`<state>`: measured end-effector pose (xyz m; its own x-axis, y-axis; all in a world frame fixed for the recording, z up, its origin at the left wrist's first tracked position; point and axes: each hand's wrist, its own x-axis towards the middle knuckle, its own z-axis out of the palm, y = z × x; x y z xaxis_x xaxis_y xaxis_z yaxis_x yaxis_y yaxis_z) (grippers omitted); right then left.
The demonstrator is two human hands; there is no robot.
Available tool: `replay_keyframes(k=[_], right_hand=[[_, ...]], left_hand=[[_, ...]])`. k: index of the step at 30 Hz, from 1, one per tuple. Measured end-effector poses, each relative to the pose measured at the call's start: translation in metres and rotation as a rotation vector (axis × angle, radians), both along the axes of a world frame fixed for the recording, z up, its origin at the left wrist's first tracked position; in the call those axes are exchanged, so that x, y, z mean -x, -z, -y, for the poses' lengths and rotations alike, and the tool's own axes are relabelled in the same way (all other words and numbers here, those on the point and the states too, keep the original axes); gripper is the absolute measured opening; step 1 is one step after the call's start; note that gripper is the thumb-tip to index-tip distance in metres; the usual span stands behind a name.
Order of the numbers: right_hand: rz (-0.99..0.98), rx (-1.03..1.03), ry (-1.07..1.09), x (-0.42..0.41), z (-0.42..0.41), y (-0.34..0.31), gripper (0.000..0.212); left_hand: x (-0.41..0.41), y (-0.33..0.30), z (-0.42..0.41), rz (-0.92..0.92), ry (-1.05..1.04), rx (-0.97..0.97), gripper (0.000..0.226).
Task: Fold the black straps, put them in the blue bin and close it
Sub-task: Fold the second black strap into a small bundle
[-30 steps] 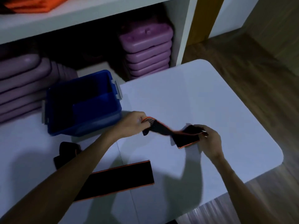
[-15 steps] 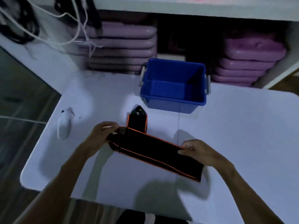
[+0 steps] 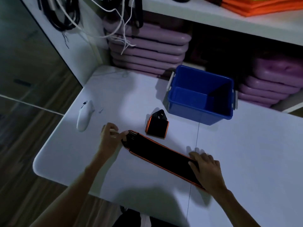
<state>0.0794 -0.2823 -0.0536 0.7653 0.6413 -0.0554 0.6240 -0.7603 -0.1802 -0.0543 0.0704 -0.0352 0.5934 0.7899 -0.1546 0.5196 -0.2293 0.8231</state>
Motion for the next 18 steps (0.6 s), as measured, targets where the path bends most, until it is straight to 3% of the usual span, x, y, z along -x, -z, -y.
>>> replay_keyframes(k=[3,6,11,18], right_hand=[[0.055,-0.026,0.083,0.013,0.007,0.003,0.04],[0.019,-0.022,0.106,0.023,0.008,0.0,0.044],[-0.048,0.034,0.003,0.033,0.01,-0.001,0.065],[-0.037,0.057,-0.073,0.027,0.021,0.002,0.066]], left_hand=[[0.012,-0.005,0.011,0.103,0.108,-0.213,0.032],[0.01,-0.001,0.018,0.093,0.203,-0.322,0.011],[-0.009,0.001,0.018,-0.097,0.192,-0.317,0.009],[-0.022,-0.016,0.022,-0.326,0.355,-0.396,0.005]])
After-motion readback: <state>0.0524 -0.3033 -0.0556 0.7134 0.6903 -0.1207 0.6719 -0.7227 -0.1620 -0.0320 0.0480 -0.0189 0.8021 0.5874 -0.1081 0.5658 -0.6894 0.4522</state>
